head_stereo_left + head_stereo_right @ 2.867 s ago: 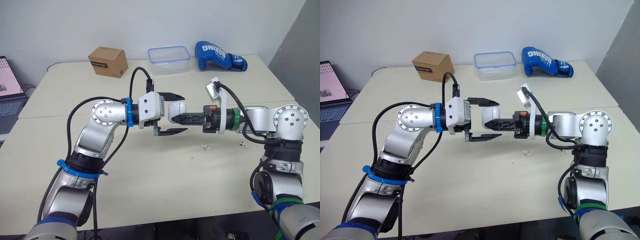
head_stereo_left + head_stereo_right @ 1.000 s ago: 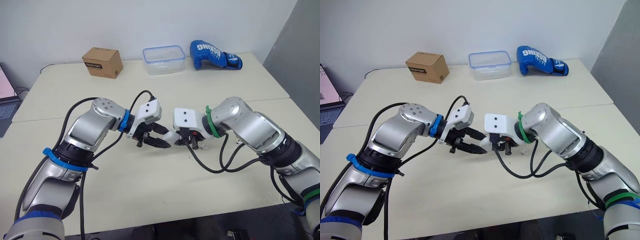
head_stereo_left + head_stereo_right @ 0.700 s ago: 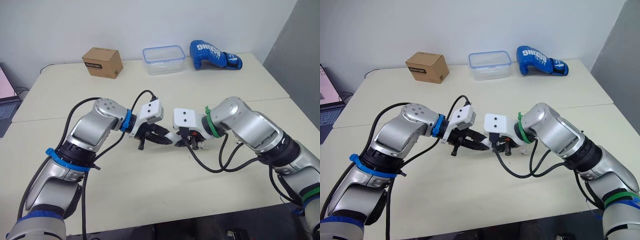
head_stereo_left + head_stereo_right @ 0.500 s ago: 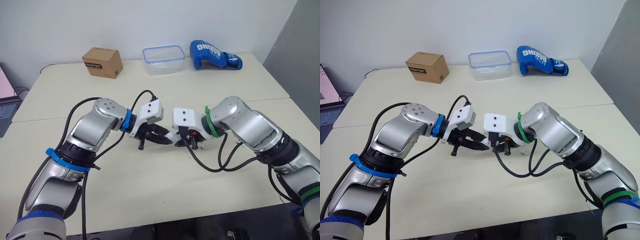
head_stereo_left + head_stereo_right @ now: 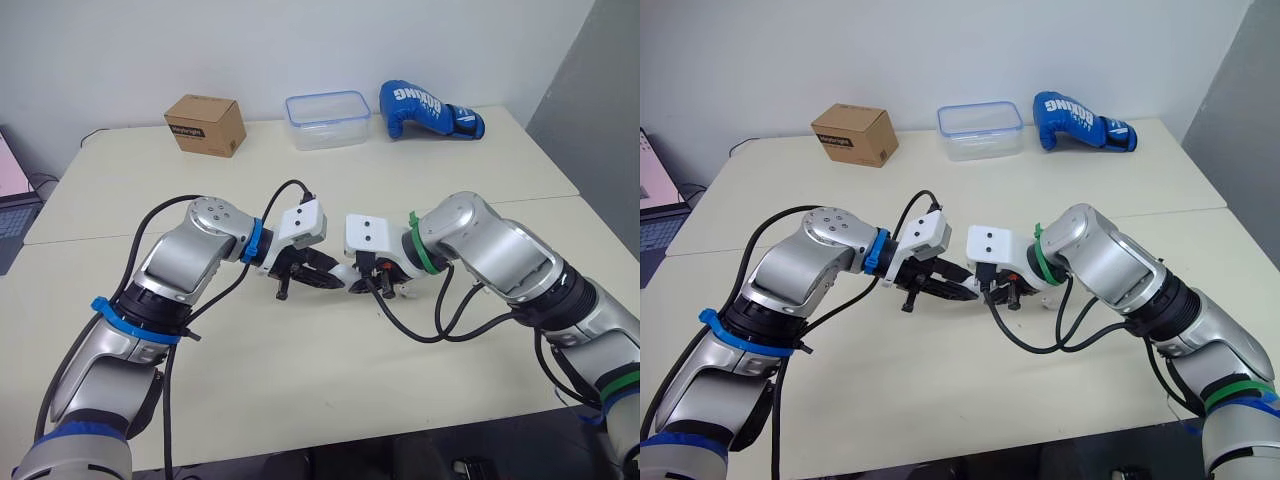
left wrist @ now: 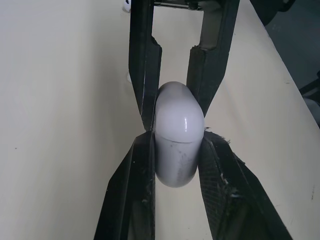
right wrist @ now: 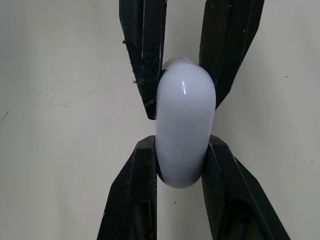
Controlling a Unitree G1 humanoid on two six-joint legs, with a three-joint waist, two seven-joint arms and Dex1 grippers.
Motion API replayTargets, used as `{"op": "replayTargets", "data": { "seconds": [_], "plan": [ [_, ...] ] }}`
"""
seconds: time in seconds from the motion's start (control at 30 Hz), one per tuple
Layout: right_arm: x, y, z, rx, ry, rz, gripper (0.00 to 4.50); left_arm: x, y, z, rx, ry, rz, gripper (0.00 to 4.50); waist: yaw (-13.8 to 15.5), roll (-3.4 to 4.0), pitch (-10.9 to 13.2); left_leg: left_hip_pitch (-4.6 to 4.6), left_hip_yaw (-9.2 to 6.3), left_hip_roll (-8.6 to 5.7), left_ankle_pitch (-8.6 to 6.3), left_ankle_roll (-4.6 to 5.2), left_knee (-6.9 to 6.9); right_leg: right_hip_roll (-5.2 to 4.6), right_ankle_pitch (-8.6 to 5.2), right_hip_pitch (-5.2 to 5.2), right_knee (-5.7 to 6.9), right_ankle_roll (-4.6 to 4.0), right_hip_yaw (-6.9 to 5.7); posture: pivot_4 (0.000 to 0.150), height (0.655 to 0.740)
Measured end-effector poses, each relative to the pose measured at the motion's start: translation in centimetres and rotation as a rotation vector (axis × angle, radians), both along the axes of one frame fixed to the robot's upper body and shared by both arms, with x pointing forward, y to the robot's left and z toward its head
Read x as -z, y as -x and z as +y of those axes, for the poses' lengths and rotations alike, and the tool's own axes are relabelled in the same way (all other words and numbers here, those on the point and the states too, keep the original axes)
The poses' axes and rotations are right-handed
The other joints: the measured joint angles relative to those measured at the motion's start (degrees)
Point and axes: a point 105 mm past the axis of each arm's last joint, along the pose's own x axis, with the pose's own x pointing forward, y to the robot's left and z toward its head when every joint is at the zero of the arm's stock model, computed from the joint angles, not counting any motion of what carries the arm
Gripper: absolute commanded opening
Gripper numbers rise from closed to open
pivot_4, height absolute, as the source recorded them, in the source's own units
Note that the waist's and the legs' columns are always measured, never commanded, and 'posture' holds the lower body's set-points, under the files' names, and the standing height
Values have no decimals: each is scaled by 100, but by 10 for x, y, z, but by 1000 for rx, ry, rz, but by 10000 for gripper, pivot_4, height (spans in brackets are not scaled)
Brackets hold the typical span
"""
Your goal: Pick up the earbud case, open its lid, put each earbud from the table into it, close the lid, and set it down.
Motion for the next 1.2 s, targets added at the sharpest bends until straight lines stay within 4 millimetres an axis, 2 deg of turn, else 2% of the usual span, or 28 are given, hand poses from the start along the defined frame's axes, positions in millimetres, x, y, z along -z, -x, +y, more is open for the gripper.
{"op": "replayTargets", "data": {
  "seconds": [0.1,0.2,0.3,0.6,0.73,0.9,1.2],
  "plan": [
    [-1,2,1,-10,0,-8,28571,5,0,1,-18,1,15,8243,0,0,0,0,-1,0,0,0,0,0,0,0,1,0,0,1500,7307],
    [-3,4,0,-18,1,-15,28571,5,-2,4,-52,18,22,8243,0,0,0,-1,-2,-1,0,0,2,0,0,0,1,0,0,1500,7307],
    [-10,2,-12,5,-30,-31,28571,5,-3,11,-105,86,33,8243,4,0,0,-1,-3,-1,0,0,1,-2,0,0,-2,0,-2,1500,7307],
    [-5,8,-37,100,-295,38,28571,6,0,32,-233,323,29,8243,43,-2,-1,0,2,-1,0,0,4,-5,2,2,2,-2,3,1500,7307],
    [-15,5,-35,124,-444,12,28571,5,5,26,-210,461,63,8243,58,-2,-1,1,2,-1,0,0,4,-6,2,2,3,-3,2,1500,7307],
    [-22,4,-30,134,-575,28,28571,4,9,26,-187,543,100,8243,61,-2,-1,2,3,-1,0,0,4,-6,2,2,3,-4,3,1500,7307],
    [-29,10,-20,100,-658,78,28571,3,7,25,-118,627,58,8243,60,-2,-2,2,4,-1,0,0,4,-5,2,3,1,-4,3,1500,7307]
  ]
}}
